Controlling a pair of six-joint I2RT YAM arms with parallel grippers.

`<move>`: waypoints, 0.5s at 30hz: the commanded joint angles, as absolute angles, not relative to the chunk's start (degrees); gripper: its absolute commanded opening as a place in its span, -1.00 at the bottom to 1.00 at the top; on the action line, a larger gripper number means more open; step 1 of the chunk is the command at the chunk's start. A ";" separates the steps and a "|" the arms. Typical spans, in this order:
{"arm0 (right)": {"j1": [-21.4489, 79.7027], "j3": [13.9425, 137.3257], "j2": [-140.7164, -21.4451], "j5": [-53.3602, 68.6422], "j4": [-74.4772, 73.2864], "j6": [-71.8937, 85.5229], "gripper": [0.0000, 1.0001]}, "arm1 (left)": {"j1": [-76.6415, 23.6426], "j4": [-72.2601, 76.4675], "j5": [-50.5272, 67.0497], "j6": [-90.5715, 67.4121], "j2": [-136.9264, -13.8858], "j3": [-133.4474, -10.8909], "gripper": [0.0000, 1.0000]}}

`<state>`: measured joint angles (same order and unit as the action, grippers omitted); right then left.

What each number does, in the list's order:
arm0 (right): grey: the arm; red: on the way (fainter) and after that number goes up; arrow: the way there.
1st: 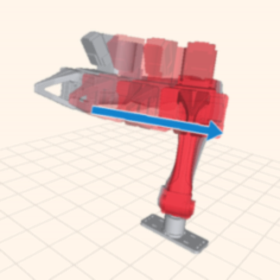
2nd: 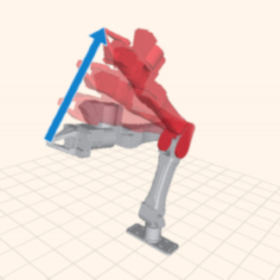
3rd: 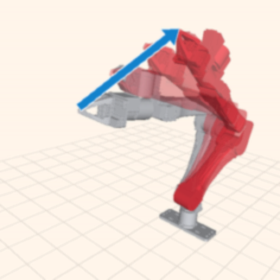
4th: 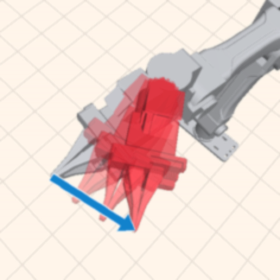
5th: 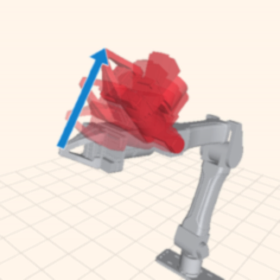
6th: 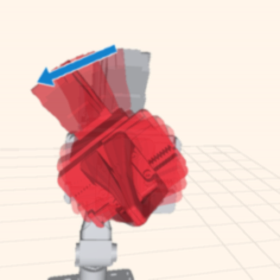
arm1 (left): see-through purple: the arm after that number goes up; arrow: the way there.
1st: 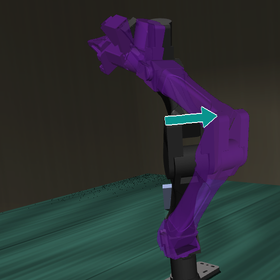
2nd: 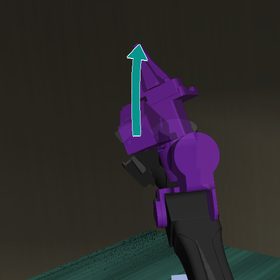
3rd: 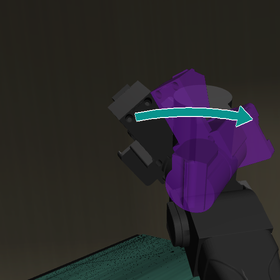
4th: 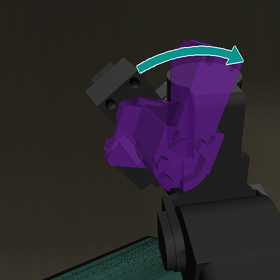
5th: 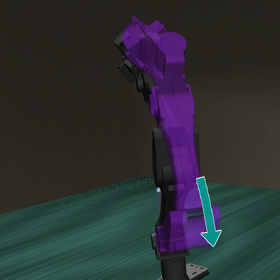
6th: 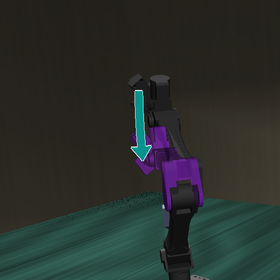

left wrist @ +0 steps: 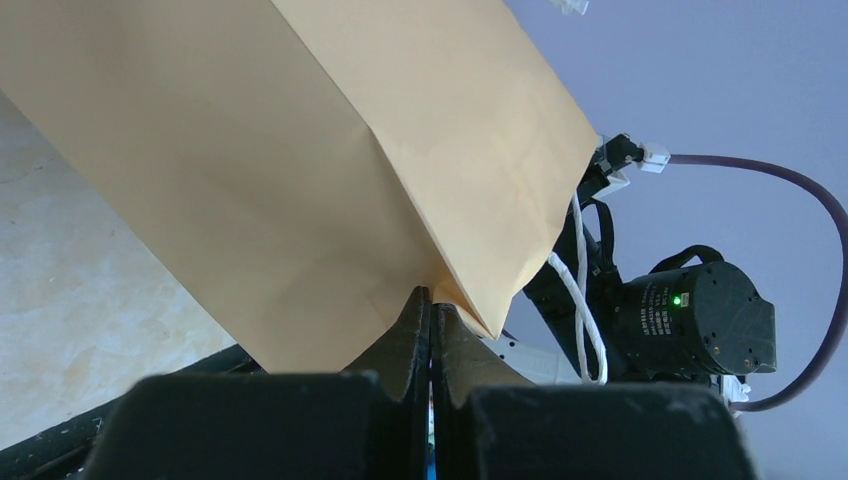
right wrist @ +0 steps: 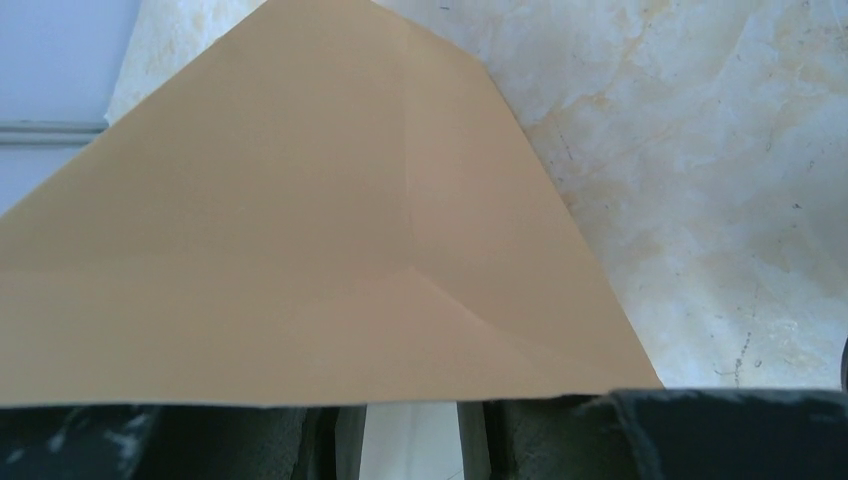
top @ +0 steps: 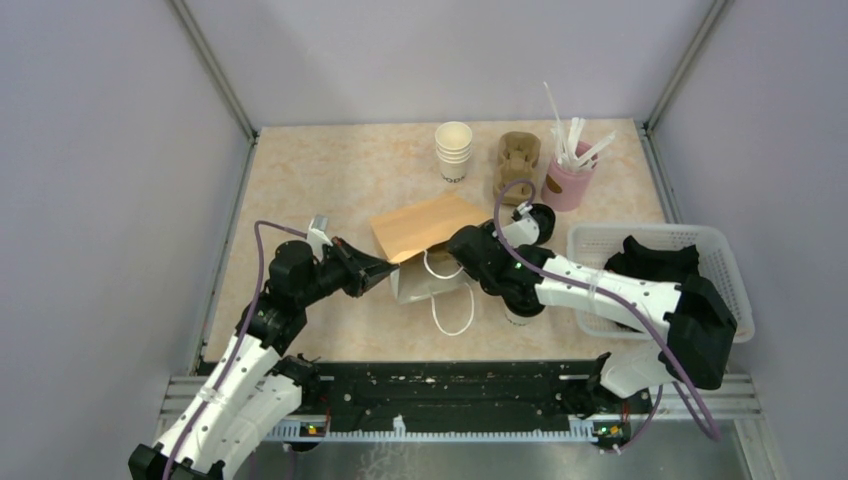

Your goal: Pack the takeout coffee

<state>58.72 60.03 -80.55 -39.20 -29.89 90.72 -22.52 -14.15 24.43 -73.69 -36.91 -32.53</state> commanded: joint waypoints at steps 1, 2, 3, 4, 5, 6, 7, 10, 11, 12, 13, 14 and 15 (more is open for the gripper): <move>58.24 59.52 -81.72 -42.03 -25.58 90.92 -0.32 | -22.56 -12.98 26.94 -73.56 -36.73 -32.70 -1.00; 58.07 59.49 -82.17 -41.79 -24.60 90.73 -0.32 | -22.56 -12.93 27.02 -73.50 -36.74 -32.70 -1.00; 58.01 59.57 -82.58 -41.70 -23.80 90.35 -0.32 | -22.56 -12.89 27.19 -73.44 -36.72 -32.70 -1.00; 57.93 59.77 -83.31 -41.76 -23.12 90.06 -0.32 | -22.58 -12.90 27.23 -73.33 -36.76 -32.70 -1.00; 57.92 59.99 -83.91 -41.80 -22.78 90.03 -0.32 | -22.58 -12.99 27.36 -73.24 -36.78 -32.70 -1.00; 57.95 60.10 -84.36 -41.87 -22.44 90.01 -0.32 | -22.54 -12.94 27.36 -73.14 -36.74 -32.70 -1.00; 57.96 60.18 -84.89 -41.96 -22.01 90.08 -0.33 | -22.55 -12.93 27.43 -73.08 -36.74 -32.65 -1.00; 57.87 60.21 -85.73 -42.50 -20.64 90.26 -0.33 | -22.54 -12.98 27.56 -72.86 -36.74 -32.85 -1.00; 57.85 60.08 -85.92 -42.63 -19.67 89.70 -0.34 | -22.58 -13.08 27.52 -72.78 -36.74 -32.90 -1.00; 57.76 60.08 -86.18 -42.70 -18.74 89.50 -0.35 | -22.54 -13.12 27.60 -72.71 -36.74 -32.83 -1.00; 57.68 60.22 -86.47 -42.61 -18.76 89.59 -0.40 | -22.56 -13.11 27.60 -72.71 -36.74 -32.94 -1.00; 57.54 60.41 -86.68 -42.65 -18.99 89.67 -0.47 | -22.56 -13.14 27.65 -72.68 -36.66 -33.02 -1.00; 57.48 60.46 -86.74 -42.73 -18.98 89.65 -0.54 | -22.58 -13.41 27.64 -72.62 -36.65 -33.11 -1.00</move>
<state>58.19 59.99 -85.95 -40.62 -21.78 90.08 -22.48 -14.15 24.73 -73.12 -36.91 -32.53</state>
